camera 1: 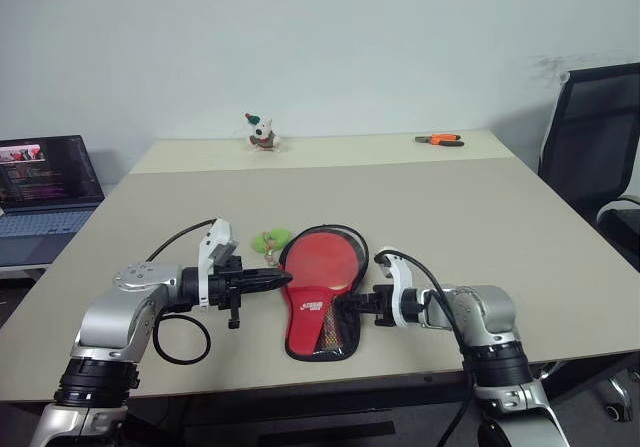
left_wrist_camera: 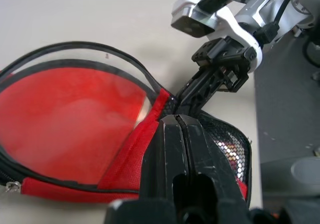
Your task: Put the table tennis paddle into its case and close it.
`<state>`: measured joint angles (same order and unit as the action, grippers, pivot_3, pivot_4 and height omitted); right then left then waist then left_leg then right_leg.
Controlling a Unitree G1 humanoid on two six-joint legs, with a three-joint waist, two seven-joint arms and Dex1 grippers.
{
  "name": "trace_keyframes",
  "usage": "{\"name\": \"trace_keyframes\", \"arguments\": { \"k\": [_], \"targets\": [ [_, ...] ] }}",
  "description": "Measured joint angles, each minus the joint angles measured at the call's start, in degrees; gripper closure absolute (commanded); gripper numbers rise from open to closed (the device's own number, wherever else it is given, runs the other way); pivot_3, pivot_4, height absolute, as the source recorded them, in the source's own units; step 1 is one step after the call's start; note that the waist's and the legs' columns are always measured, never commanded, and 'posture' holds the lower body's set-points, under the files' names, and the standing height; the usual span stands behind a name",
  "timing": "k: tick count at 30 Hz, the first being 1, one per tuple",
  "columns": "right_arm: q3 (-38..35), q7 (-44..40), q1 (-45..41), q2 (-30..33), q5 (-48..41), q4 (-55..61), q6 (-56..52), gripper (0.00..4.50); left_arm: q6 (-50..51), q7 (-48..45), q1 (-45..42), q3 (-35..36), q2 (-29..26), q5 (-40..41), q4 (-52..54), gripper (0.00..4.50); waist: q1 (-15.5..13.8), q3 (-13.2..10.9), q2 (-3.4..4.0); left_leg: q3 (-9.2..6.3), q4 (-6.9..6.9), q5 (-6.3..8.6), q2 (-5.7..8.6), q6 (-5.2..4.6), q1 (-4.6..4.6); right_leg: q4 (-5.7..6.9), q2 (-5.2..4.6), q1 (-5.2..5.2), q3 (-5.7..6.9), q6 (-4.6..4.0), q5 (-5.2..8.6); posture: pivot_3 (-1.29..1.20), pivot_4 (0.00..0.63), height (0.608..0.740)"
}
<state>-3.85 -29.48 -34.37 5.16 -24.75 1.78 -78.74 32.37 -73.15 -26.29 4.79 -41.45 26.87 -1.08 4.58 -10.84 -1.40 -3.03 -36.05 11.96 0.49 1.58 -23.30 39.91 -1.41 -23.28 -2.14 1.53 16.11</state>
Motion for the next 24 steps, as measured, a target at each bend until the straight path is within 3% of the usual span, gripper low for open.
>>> {"name": "trace_keyframes", "arguments": {
  "k": [13,24],
  "targets": [
    [-4.01,3.06,2.55,4.78,-4.53,6.30,-6.50,4.49,0.77,-0.03,0.07,-0.87,-0.07,0.38,1.04,4.50,-0.86,0.00,-0.01,0.02,0.00,0.00,0.01,-0.01,-0.01,-0.05,0.03,0.02,0.00,0.01,0.01,0.00,0.150,0.740],
    [-5.00,7.12,3.78,-0.47,-5.56,9.34,-8.82,4.49,0.84,0.05,0.56,-1.05,-0.07,0.67,1.58,4.50,-1.14,0.00,-0.01,0.04,0.02,0.00,-0.07,-0.01,0.01,-0.08,0.10,0.01,-0.02,0.00,0.01,0.00,0.150,0.740]
  ]
}}
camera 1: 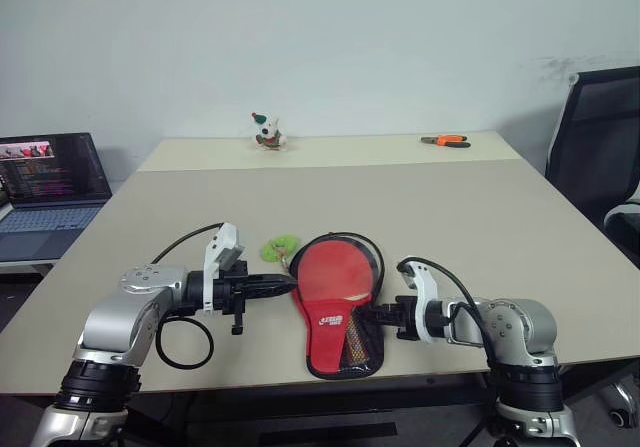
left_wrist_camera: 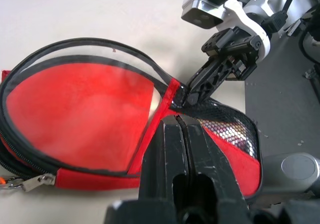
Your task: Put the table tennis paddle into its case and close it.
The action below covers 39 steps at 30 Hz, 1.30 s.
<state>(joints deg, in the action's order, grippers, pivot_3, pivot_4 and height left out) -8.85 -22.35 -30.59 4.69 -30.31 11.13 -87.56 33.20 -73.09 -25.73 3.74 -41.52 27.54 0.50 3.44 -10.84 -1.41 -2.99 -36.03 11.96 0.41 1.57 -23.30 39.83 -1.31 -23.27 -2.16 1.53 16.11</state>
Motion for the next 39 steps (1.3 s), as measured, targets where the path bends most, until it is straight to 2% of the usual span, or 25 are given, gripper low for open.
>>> {"name": "trace_keyframes", "arguments": {
  "k": [5,6,9,16,19,23,27,31,35,39],
  "targets": [
    [0.72,0.66,0.43,-0.05,0.00,-0.01,0.70,4.49,0.02,0.44,0.37,0.00,0.00,0.33,0.12,4.50,0.00,0.00,0.00,0.02,0.00,0.00,0.00,0.00,0.00,-0.04,0.00,0.00,0.00,-0.01,0.00,0.00,0.150,0.740],
    [0.73,0.96,0.43,0.02,0.00,-0.03,0.84,4.27,0.02,0.54,0.41,0.00,0.00,0.34,0.16,4.50,0.00,0.00,0.00,0.02,0.00,0.00,-0.01,0.00,0.00,-0.04,0.01,0.00,0.00,0.00,0.00,0.00,0.150,0.740],
    [0.66,1.55,0.42,0.40,0.04,-0.35,1.36,3.48,0.02,1.10,0.73,0.00,0.00,0.38,0.91,4.50,-0.02,0.00,0.00,0.01,0.00,0.00,-0.01,0.00,-0.01,-0.06,0.01,0.00,0.00,0.00,0.00,0.00,0.150,0.740],
    [-0.14,1.67,0.44,2.06,-0.64,1.39,0.96,1.05,0.04,1.54,1.72,-0.01,0.01,0.61,1.76,4.50,-0.10,0.00,0.00,0.01,0.03,0.00,-0.03,0.00,-0.02,-0.12,0.02,0.00,0.00,0.03,0.02,0.00,0.150,0.740],
    [0.10,1.29,0.46,4.80,-1.01,4.87,0.73,0.04,0.05,1.82,1.93,0.00,0.01,0.71,1.94,4.50,-0.17,0.00,0.00,0.01,0.02,0.00,-0.02,0.00,-0.07,-0.26,0.02,0.01,0.01,0.04,0.02,0.00,0.150,0.740],
    [1.87,-5.41,0.14,14.69,-4.93,12.95,4.10,0.01,0.19,3.40,3.07,0.22,0.03,1.02,2.03,4.50,-0.17,-0.01,0.00,0.00,0.05,0.05,-0.04,-0.08,-0.13,-0.47,0.02,0.02,0.02,0.12,0.05,0.00,0.150,0.740],
    [-0.06,-10.85,-2.53,14.38,-9.94,14.42,10.05,0.01,0.27,6.63,3.34,1.14,0.18,1.28,2.02,4.50,-0.04,-0.01,-0.01,-0.04,0.06,0.06,-0.21,-0.10,-0.12,-0.53,0.06,0.03,0.05,0.10,0.05,0.00,0.150,0.740],
    [7.35,-12.77,-2.57,14.14,-8.37,11.60,17.44,0.01,0.09,9.17,3.57,2.21,0.13,1.23,1.92,4.50,-0.14,-0.01,-0.01,0.01,0.06,0.06,-0.17,-0.10,-0.13,-0.62,0.06,0.05,0.03,0.05,-0.01,0.00,0.150,0.740],
    [18.68,-13.48,-3.19,13.25,0.04,1.62,28.00,0.01,-0.39,11.44,4.39,2.63,0.03,0.48,1.85,4.50,-0.18,-0.01,-0.01,0.04,0.05,0.06,-0.14,-0.10,-0.15,-0.74,0.07,0.07,0.03,-0.10,-0.16,0.00,0.150,0.740],
    [22.40,-10.44,-5.55,10.45,7.11,-8.27,36.04,0.00,-1.02,15.21,3.89,3.27,0.73,-0.04,0.73,3.56,-0.35,-0.01,-0.01,0.00,0.05,0.06,-0.12,-0.10,-0.20,-0.76,0.07,0.06,0.04,-0.09,-0.18,0.00,0.150,0.740]
  ]
}}
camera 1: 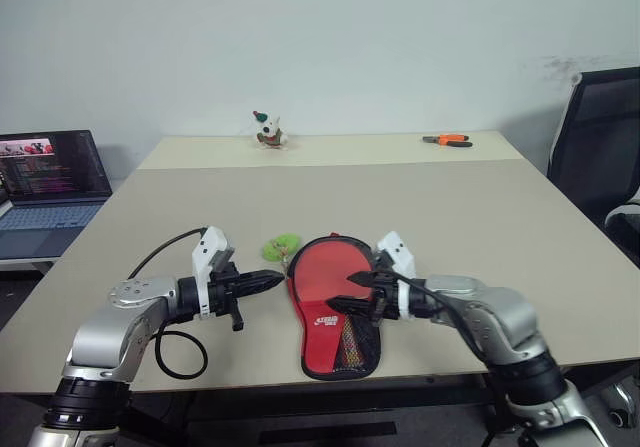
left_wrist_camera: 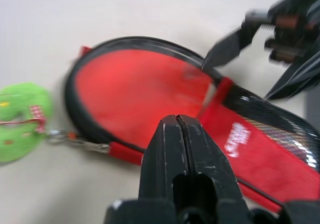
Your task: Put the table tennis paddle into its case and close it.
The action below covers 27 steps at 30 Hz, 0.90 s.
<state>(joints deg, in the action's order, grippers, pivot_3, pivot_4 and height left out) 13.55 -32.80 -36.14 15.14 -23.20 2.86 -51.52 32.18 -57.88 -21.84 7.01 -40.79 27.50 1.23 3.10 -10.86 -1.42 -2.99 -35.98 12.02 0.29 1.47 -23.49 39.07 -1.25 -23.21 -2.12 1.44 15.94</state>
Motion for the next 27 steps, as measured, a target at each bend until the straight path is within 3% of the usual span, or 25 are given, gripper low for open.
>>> {"name": "trace_keyframes", "arguments": {
  "k": [4,10,16,25,27],
  "targets": [
    [-1.25,5.41,-2.00,-1.97,5.21,-8.74,4.61,0.00,-2.38,6.71,-3.69,-0.76,2.49,-4.46,-4.57,2.22,-0.37,0.01,-0.02,0.00,-0.02,0.00,0.02,0.00,0.00,0.00,0.00,0.00,0.00,0.01,-0.04,0.00,0.150,0.740],
    [-1.67,5.40,-1.34,-2.39,6.28,-9.13,5.71,0.00,-5.50,16.91,-11.87,-3.26,8.21,-11.91,-16.95,0.10,-1.03,0.01,-0.03,-0.04,-0.04,0.00,0.04,0.00,-0.05,0.00,-0.01,-0.01,0.04,0.00,-0.12,0.00,0.150,0.740],
    [-1.64,5.61,-0.15,-3.06,6.34,-7.26,5.24,0.00,-7.60,21.12,-25.09,-3.76,11.12,-15.93,-37.03,0.05,-1.15,0.02,-0.05,0.02,-0.06,0.00,0.06,0.00,-0.06,-0.02,0.03,-0.02,0.23,0.03,-0.19,0.00,0.150,0.740],
    [-1.67,6.71,0.71,-3.51,6.44,-5.20,3.83,0.00,-15.26,16.44,-37.05,-7.83,15.84,-22.30,-63.10,0.05,-1.10,0.03,-0.05,0.04,-0.06,0.00,0.10,0.00,-0.20,-0.04,0.02,-0.10,0.34,0.04,-0.20,0.00,0.150,0.740],
    [-1.69,6.92,0.91,-3.54,6.48,-4.76,3.48,0.00,-17.44,15.68,-38.51,-8.32,15.99,-23.78,-66.29,0.42,-1.14,0.03,-0.05,0.03,-0.06,0.00,0.11,0.00,-0.21,-0.04,0.01,-0.10,0.35,0.05,-0.20,0.00,0.150,0.740]
  ]
}}
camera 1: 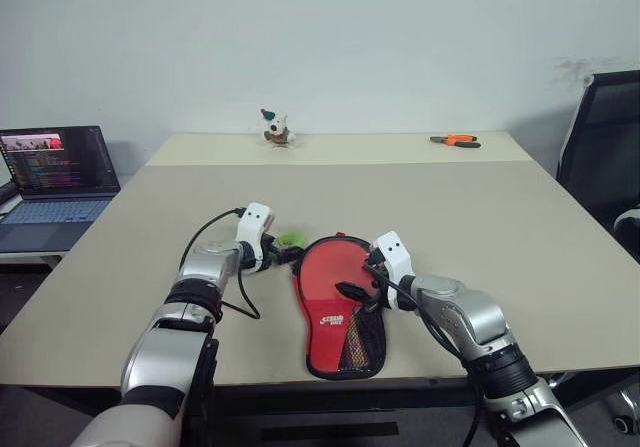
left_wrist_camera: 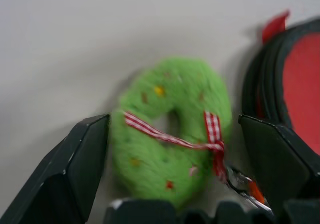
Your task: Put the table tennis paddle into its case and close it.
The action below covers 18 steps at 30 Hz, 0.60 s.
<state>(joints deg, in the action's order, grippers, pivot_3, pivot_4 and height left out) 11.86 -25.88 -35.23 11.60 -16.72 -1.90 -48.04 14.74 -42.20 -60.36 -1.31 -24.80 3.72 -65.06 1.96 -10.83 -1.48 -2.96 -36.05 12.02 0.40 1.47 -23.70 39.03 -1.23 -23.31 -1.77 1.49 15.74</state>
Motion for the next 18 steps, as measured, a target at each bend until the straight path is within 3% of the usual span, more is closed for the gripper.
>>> {"name": "trace_keyframes", "arguments": {
  "k": [11,13,18],
  "targets": [
    [0.11,0.74,0.77,-0.81,0.19,1.62,-0.69,0.00,-4.03,-1.67,-0.97,-0.48,0.42,-2.59,-3.01,4.15,-0.02,0.00,0.00,-0.04,-0.03,0.00,0.00,0.00,-0.03,0.02,-0.01,0.00,0.03,0.00,0.00,0.00,0.150,0.740],
    [0.38,0.30,0.75,-1.17,0.10,1.70,-0.80,0.00,-4.22,-1.28,-0.97,-0.44,0.43,-2.68,-3.02,4.41,-0.01,0.00,0.00,-0.05,-0.03,0.00,0.00,0.00,-0.02,0.04,-0.01,0.00,0.03,0.00,0.00,0.00,0.150,0.740],
    [4.00,-2.62,0.74,-0.72,0.25,2.66,-1.10,0.00,-5.41,1.34,-1.31,-0.29,0.67,-2.99,-4.33,4.41,0.03,0.02,-0.02,-0.07,-0.08,0.00,0.00,0.00,0.00,0.08,0.00,0.00,0.04,-0.01,-0.02,0.00,0.150,0.740]
  ]
}}
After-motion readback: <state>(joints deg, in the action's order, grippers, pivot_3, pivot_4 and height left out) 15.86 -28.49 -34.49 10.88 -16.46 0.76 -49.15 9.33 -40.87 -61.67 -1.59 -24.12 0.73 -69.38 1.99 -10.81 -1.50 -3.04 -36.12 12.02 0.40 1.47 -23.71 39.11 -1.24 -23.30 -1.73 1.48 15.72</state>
